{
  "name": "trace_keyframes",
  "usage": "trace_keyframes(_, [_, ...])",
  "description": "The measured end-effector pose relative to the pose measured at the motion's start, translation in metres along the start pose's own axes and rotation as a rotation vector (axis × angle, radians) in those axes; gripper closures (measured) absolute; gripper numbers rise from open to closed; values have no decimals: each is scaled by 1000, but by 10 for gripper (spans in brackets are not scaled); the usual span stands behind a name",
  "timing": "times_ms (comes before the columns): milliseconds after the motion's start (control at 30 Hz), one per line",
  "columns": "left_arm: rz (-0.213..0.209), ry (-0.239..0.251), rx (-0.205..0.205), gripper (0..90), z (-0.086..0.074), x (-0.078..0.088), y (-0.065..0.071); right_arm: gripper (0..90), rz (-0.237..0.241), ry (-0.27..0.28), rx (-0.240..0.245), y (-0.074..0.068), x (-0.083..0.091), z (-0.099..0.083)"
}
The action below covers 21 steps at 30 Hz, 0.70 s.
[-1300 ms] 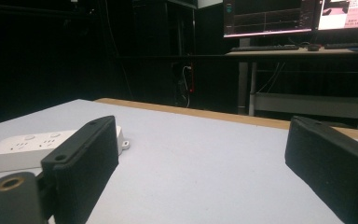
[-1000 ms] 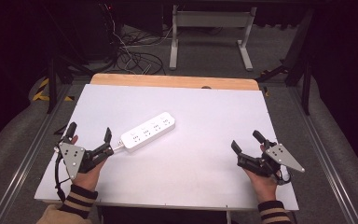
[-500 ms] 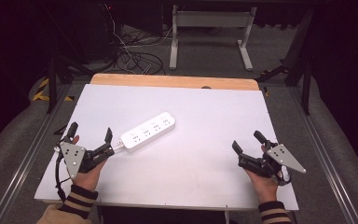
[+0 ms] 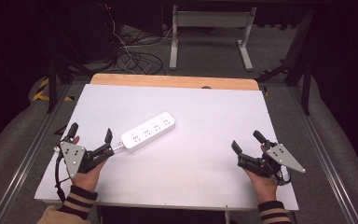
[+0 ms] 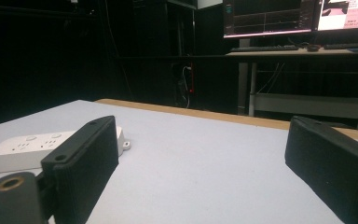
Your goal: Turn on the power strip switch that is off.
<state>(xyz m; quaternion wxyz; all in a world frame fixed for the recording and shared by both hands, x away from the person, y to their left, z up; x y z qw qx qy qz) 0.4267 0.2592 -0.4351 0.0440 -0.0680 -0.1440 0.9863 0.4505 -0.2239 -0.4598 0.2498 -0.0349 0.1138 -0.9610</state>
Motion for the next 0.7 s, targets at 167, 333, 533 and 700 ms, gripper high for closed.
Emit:
trace_keyframes(167, [-2,-3,2,4,0,-1,1,101,2,-2,0,0,0,0])
trace_keyframes(333, [-8,-5,-1,4,-1,-2,2,100,-1,0,0,0,1,0])
trace_keyframes(533, [-9,-7,-3,4,-1,-3,2,101,-3,-1,3,0,1,0])
trace_keyframes(700, [-13,-15,-1,4,-3,-5,2,101,-3,-6,7,0,-1,-1])
Point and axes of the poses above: each handheld gripper's, and its own axes: x roughly backward along the jaws, z roughly out of its top, y roughly to its right, the point moved 4 cm from there along -x, roughly forward along the jaws, and after that the axes turned 11 degrees about -x, right-handed, at the moved point
